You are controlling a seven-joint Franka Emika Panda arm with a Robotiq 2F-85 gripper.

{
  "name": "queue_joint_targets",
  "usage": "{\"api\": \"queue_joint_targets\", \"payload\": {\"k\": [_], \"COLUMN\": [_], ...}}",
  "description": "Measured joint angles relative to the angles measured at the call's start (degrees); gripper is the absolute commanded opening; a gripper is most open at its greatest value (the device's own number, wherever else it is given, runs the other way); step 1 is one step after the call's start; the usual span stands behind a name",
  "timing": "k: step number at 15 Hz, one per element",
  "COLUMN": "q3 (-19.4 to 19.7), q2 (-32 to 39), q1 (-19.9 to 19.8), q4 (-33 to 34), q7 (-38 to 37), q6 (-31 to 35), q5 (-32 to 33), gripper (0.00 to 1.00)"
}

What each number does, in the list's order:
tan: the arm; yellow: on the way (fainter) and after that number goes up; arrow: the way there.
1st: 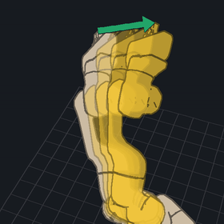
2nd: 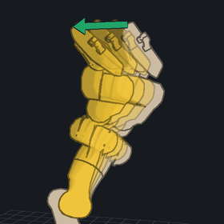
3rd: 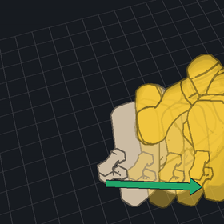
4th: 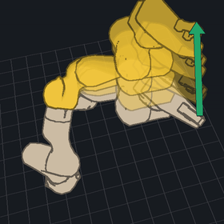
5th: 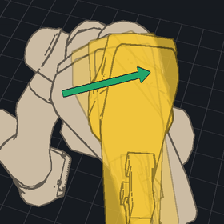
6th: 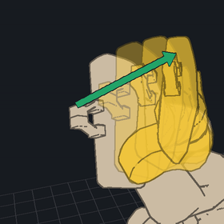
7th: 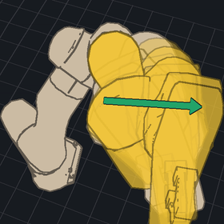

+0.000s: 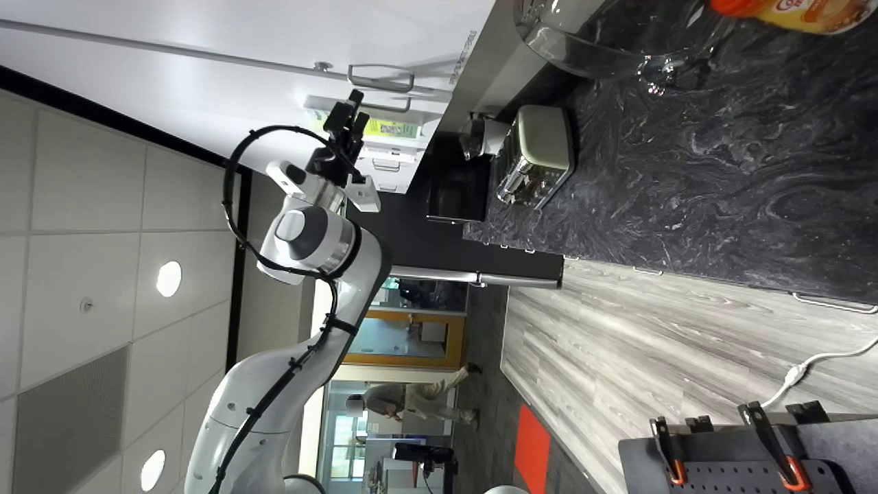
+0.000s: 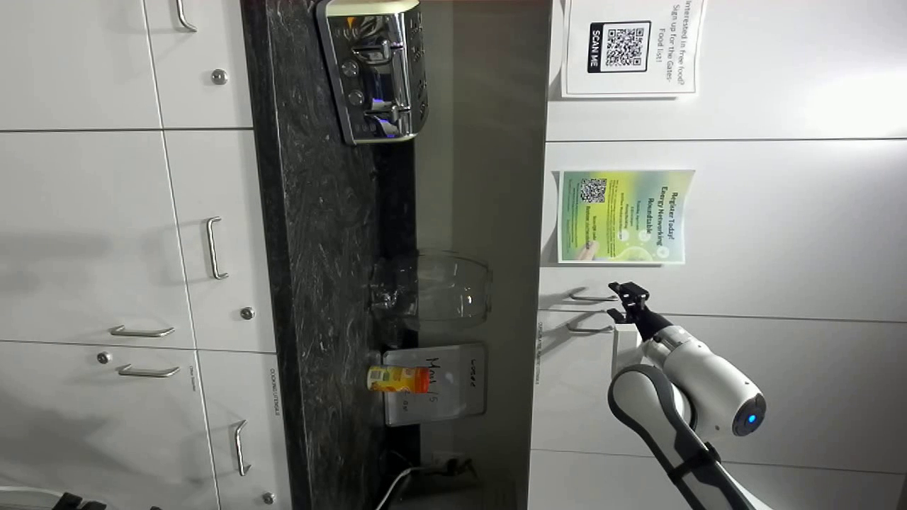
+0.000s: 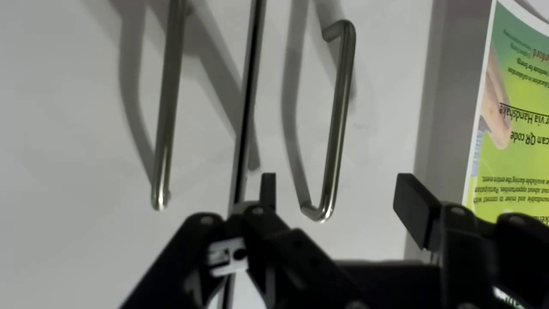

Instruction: Open the third cabinet door from the right

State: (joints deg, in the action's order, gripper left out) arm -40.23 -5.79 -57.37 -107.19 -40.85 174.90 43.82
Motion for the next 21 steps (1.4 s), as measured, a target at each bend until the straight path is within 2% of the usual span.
{"api": "queue_joint_targets", "payload": {"k": [4,6,13,21], "q3": [-1.1,-1.2,-1.3,-1.5], "q2": [1.7,2.1,0.2,-13.4], "q1": [-0.5,-0.7,-0.7,1.2], "q4": [1.5,2.0,1.3,-7.8], "q7": [-4.3,-6.0,-15.5,-24.1], "q6": [-0.2,-0.9,-3.6,-7.7], "q5": [5.3,7.3,8.9,8.4], "gripper": [0.12,0.01,0.03,0.03]}}
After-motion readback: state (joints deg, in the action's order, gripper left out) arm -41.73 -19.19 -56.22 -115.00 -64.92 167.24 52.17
